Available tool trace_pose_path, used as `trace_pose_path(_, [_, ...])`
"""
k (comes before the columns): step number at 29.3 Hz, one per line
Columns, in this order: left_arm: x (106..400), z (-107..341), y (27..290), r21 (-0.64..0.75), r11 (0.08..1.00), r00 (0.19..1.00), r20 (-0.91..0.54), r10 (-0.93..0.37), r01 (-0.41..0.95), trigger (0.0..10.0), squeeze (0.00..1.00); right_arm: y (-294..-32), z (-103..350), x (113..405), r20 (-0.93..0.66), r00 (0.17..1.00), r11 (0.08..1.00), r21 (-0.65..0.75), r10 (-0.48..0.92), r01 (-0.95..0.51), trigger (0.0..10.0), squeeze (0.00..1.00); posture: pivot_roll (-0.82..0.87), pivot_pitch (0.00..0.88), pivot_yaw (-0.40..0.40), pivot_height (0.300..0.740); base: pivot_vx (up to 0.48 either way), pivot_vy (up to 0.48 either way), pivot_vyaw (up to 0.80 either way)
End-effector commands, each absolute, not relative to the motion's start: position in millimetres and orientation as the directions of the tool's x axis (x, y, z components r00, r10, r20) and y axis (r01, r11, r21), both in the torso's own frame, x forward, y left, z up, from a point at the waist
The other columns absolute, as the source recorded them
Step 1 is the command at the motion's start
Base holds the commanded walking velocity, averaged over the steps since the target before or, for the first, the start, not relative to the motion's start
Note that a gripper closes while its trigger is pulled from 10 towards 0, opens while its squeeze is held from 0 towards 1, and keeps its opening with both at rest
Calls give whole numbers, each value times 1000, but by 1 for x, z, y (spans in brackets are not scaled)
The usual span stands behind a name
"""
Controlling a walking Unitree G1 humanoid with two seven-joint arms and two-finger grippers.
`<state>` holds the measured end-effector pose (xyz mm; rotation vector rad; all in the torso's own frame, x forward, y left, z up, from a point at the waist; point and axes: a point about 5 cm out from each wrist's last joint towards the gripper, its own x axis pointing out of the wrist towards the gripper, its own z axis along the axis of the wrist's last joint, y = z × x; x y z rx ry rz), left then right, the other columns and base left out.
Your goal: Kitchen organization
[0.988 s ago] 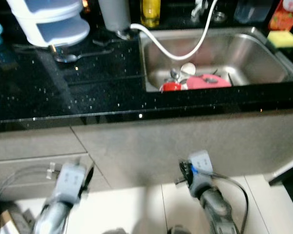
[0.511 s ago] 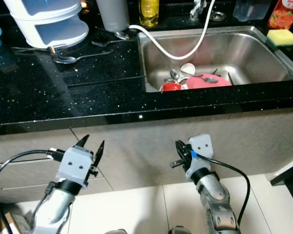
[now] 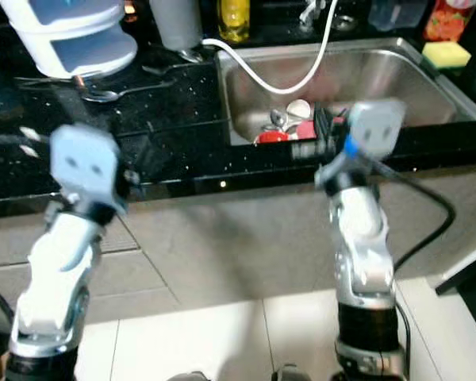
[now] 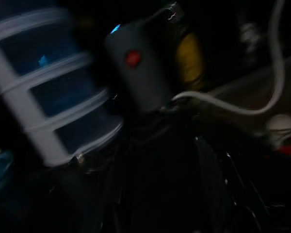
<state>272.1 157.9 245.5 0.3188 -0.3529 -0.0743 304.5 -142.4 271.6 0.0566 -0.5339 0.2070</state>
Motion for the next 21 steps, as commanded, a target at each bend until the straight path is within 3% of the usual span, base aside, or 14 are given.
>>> trace_pose_path(1, [283,251,170,314,949,958,282,-54,-39,10000,0,-129,261,316,426,877,962,55,221,-269,10000,0,23,36,42,740,0,0,0])
trace_pose_path(6, [294,255,184,224,970,987,146,65,-97,10000,0,-112,268,321,417,868,930,118,271,-347,10000,0,25,31,43,740,0,0,0])
trace_pose_path(9, [293,258,189,190,970,979,163,119,-149,10000,0,-103,266,324,385,866,917,109,318,-385,10000,0,34,31,46,740,0,0,0])
trace_pose_path(12, [289,248,188,255,958,984,152,97,-134,10000,0,-97,258,326,333,871,906,95,360,-411,10000,0,34,31,46,740,0,0,0])
trace_pose_path(16, [288,232,180,282,959,996,91,-9,-17,10000,0,-92,238,330,246,898,912,103,364,-398,10000,0,42,34,43,740,0,0,0])
trace_pose_path(21, [301,247,178,312,949,986,133,-97,51,10000,0,-92,242,335,267,902,917,116,340,-381,10000,0,53,32,37,740,0,0,0])
